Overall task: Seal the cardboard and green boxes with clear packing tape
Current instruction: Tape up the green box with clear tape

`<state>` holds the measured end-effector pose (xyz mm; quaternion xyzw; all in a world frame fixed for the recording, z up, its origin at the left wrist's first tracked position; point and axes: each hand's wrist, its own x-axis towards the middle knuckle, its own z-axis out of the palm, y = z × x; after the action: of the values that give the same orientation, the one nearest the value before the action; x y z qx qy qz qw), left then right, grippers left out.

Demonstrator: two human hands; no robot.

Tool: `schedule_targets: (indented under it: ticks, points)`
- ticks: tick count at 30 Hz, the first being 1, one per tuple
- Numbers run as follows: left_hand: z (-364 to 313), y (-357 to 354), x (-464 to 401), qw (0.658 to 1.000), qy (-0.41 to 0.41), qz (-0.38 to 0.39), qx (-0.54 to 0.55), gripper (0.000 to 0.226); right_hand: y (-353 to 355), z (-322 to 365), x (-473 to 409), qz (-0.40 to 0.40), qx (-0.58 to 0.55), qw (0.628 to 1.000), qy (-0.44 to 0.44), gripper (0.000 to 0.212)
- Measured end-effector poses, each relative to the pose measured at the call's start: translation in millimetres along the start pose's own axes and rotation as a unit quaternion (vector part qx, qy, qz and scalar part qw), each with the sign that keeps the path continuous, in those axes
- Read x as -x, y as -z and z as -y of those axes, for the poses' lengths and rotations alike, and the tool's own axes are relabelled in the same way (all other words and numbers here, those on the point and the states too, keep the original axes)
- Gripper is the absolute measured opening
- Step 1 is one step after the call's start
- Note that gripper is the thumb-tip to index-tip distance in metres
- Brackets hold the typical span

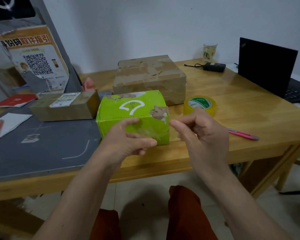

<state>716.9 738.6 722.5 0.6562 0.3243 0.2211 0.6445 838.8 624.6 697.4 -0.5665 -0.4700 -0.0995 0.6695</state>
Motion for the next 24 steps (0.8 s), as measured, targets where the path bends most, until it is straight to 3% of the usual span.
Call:
schedule_targets:
  ticks: [2, 5, 7, 12, 17, 19, 21, 24]
  points:
    - [-2.7, 4.0, 0.0, 1.000, -0.013, 0.011, -0.012, 0.067, -0.6, 2.0, -1.1, -0.008, -0.010, 1.000, -0.014, 0.015]
    - [-6.7, 2.8, -0.6, 0.998, -0.054, 0.022, -0.001, 0.031, -0.5, 0.7, -10.2, -0.034, -0.050, 0.995, -0.080, 0.017]
    - [-8.0, 3.3, -1.9, 0.997, -0.067, 0.023, 0.012, 0.022, -1.2, 0.2, -16.9, -0.047, -0.068, 0.991, -0.110, 0.015]
    - [-10.0, 4.8, -7.5, 0.997, -0.066, 0.009, 0.036, 0.034, -9.5, -7.2, -23.8, -0.059, -0.084, 0.980, -0.169, 0.021]
    - [-16.4, 3.9, -17.5, 0.994, -0.091, -0.032, 0.047, 0.014, -14.1, -20.0, -37.2, -0.083, -0.011, 0.979, -0.185, 0.021]
    - [-18.6, 0.8, -25.6, 0.992, -0.096, -0.070, 0.044, 0.018, -18.4, -25.6, -43.6, -0.081, -0.010, 0.974, -0.212, 0.022]
    - [-19.8, -3.1, -37.3, 0.987, -0.111, -0.115, 0.004, 0.024, -25.5, -32.1, -49.0, -0.083, -0.010, 0.968, -0.238, 0.027]
    - [-18.7, -6.7, -57.1, 0.960, -0.152, -0.185, -0.142, 0.030, -35.0, -41.4, -52.8, -0.077, 0.038, 0.964, -0.250, 0.034]
